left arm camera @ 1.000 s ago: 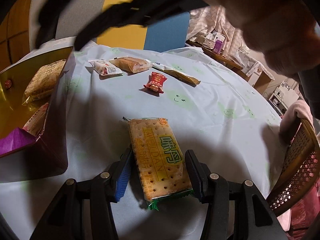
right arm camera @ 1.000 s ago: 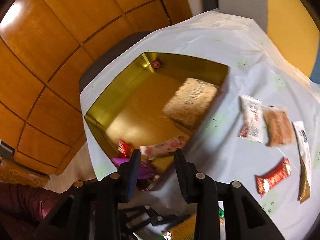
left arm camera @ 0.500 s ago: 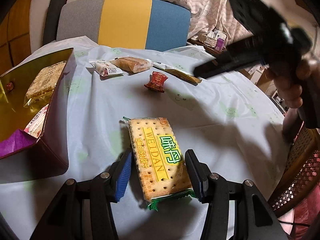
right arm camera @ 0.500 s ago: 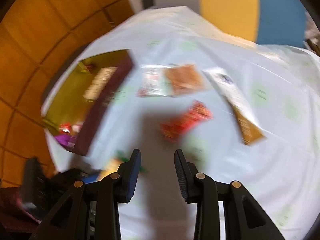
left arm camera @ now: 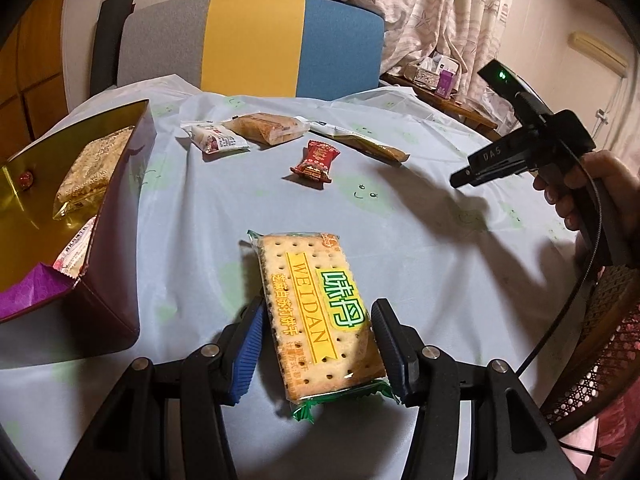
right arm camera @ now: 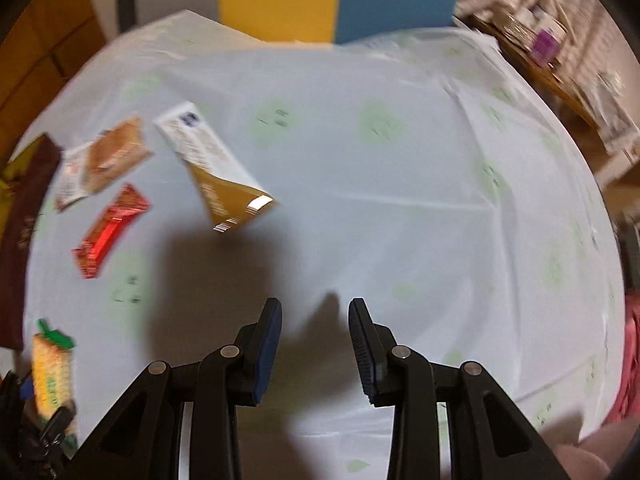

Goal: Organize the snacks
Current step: 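Lift the WEIDAN cracker pack with the left tool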

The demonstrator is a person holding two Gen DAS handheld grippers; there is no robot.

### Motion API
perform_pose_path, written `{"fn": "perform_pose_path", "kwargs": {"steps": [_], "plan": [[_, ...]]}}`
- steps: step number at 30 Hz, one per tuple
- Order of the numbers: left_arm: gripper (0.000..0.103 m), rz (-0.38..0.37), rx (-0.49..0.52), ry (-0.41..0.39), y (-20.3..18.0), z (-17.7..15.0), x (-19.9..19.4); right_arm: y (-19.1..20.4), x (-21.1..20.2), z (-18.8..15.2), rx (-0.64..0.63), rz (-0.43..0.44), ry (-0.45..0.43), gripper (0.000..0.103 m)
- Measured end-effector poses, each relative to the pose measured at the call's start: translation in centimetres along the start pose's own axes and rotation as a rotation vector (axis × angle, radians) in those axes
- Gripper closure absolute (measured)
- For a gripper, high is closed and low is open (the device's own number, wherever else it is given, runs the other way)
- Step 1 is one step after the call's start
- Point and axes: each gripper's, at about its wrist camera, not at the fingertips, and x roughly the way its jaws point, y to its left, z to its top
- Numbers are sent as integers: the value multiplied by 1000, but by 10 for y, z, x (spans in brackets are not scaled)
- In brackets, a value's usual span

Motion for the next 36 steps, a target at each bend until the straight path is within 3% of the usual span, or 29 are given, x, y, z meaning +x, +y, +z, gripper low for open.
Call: {"fn": "perform_pose_path", "kwargs": {"steps": [4, 14, 21, 26, 30, 36], "plan": [[48, 11, 12, 0, -1, 0, 1, -11, 8, 1, 37, -59, 41, 66], [48, 15, 11, 1, -1, 0, 1, -17, 5, 5, 32, -108, 15, 63], [48, 46, 14, 92, -6, 13, 7, -15, 4, 6, 27, -112, -6, 63], [44, 79, 73, 118, -17, 15, 14, -4, -5, 2, 22, -108, -16, 63], [53, 79, 72, 99, -13, 14, 12, -2, -10, -2, 23, -102, -23, 63], [55, 37, 25, 75, -5, 12, 7, 0, -13, -2, 20, -101, -30, 63]]}}
